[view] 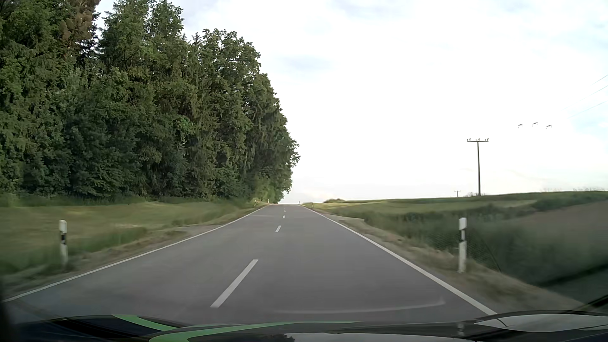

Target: Follow the waypoints while adhering to traffic rules and regulations

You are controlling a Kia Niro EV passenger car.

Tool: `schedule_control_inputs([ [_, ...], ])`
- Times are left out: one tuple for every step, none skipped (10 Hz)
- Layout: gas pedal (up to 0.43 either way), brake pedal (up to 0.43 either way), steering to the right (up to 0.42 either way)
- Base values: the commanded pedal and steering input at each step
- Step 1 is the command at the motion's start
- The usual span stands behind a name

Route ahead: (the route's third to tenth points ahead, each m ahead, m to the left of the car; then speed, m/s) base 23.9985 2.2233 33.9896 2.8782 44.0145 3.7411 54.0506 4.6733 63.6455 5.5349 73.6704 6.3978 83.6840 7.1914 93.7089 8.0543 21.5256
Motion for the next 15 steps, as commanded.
schedule_control_inputs([
  [0.268,0.0,-0.016],
  [0.268,0.0,-0.016],
  [0.268,0.0,-0.016],
  [0.268,0.0,-0.016],
  [0.268,0.0,-0.016],
  [0.268,0.0,-0.016],
  [0.268,0.0,-0.016],
  [0.268,0.0,-0.016],
  [0.268,0.0,-0.015],
  [0.268,0.0,-0.014],
  [0.268,0.0,-0.013],
  [0.268,0.0,-0.011],
  [0.268,0.0,-0.009],
  [0.268,0.0,-0.008],
  [0.268,0.0,-0.007],
])
